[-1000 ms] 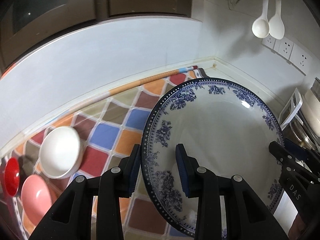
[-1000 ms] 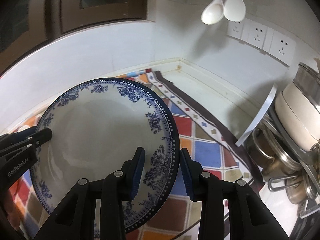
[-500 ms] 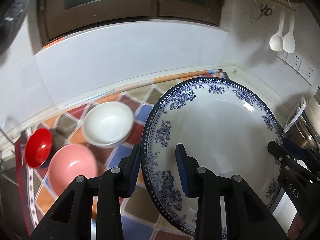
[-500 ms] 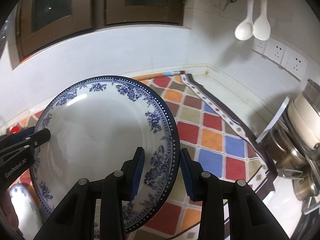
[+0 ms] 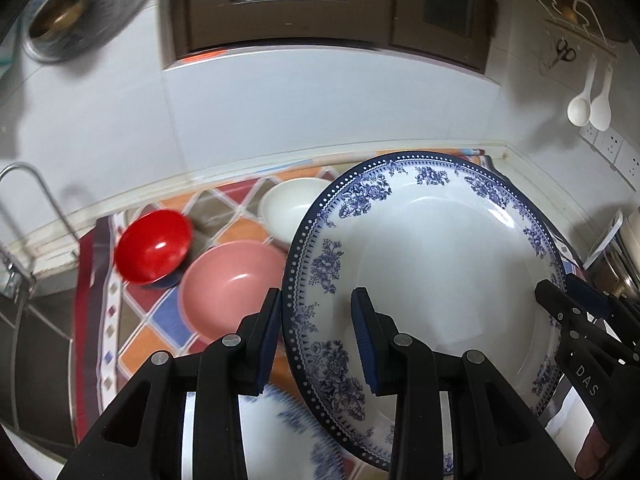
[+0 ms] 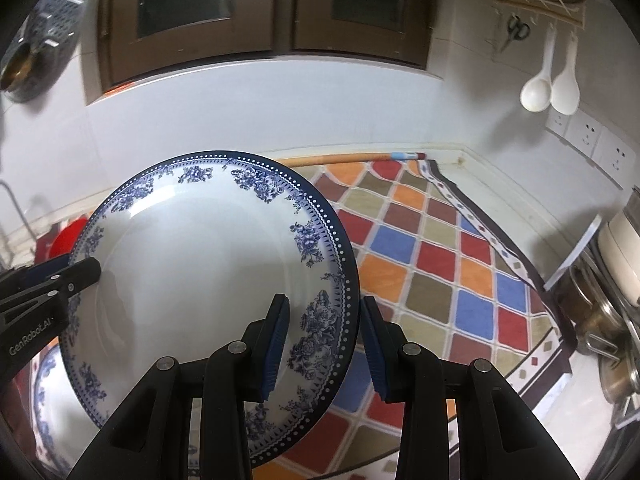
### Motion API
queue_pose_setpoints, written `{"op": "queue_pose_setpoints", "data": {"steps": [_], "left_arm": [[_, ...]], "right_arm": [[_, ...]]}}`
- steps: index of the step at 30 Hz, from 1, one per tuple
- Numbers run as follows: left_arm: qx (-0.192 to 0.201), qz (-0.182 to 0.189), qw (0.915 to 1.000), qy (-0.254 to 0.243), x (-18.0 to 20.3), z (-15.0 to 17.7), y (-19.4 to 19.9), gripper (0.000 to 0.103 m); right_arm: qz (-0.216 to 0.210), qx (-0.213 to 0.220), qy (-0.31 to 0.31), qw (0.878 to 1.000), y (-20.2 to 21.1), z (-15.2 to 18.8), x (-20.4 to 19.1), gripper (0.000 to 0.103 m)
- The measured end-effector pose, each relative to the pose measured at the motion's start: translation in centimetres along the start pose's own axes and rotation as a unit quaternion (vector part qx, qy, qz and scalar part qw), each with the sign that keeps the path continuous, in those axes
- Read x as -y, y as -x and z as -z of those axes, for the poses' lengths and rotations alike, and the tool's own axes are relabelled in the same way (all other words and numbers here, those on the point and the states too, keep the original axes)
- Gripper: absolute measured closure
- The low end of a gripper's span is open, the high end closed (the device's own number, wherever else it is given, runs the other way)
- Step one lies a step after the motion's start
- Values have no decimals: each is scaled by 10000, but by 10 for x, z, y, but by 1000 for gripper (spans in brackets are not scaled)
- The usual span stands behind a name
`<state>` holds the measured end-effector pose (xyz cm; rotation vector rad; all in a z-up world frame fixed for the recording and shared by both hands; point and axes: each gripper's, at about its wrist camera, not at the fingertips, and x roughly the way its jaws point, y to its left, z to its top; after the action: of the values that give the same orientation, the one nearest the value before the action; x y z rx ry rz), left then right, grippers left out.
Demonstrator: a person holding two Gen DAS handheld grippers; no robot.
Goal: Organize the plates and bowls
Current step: 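Carry the small plate with both tools back toward the sink, then hold the small plate with both tools above the stacked plates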
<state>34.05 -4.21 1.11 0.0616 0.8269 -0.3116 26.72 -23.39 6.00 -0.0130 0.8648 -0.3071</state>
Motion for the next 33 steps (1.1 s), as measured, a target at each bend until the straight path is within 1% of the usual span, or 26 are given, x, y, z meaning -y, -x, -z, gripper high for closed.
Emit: {"op": "queue_pose_setpoints", "data": {"steps": [12,23,29,33], "left_arm": [[-84,-366,9985,401,-69,43,32,68],[-239,-727,9930,903,-127,85,52,68],[-435,-824,9888,1165,-147,107,54,68],[-580,-879,9867,1239,-155,122,57,68]], "right_arm": [[-383,47,472,9981,24,17,-71,66],[-804,-10,937,9924,39,38,-133,66],[-1026,-145,1216,9872,40,49,-161,66],[-1136,-271,1374,9836,38,57,-174,66]]}}
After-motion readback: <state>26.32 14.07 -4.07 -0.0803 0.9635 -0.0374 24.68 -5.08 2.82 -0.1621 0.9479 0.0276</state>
